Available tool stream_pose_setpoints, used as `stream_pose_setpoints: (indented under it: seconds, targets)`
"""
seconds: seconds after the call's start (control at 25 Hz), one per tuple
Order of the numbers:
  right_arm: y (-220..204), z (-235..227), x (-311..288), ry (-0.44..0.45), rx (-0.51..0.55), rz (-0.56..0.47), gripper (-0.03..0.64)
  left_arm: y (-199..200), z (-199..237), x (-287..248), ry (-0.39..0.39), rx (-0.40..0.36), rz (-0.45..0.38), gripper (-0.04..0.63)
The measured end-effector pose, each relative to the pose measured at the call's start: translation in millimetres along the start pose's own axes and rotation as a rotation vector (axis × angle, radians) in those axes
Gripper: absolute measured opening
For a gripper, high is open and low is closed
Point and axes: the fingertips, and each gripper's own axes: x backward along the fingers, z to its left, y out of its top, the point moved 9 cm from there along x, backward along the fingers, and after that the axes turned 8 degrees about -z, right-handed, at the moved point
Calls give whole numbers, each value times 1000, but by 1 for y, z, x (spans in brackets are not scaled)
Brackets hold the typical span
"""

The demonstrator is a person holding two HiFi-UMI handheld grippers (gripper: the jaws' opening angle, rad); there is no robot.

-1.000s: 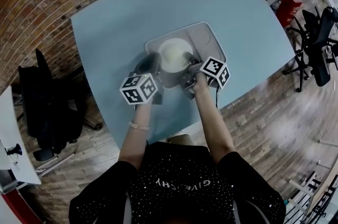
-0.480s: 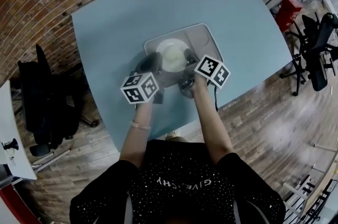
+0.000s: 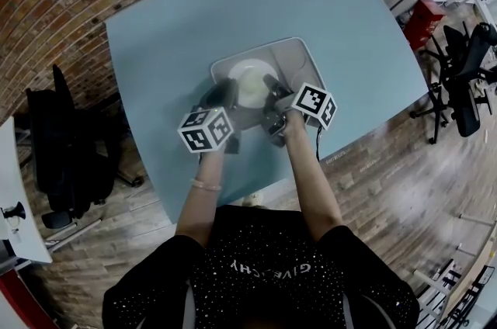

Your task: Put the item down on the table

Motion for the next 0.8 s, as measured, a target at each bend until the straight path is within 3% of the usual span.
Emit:
stream_pose_setpoints:
  seconds: [0.8]
  targets:
    - [1,-5,10,-9,-70,-20,12,-8,-2,8,9,13,20,60]
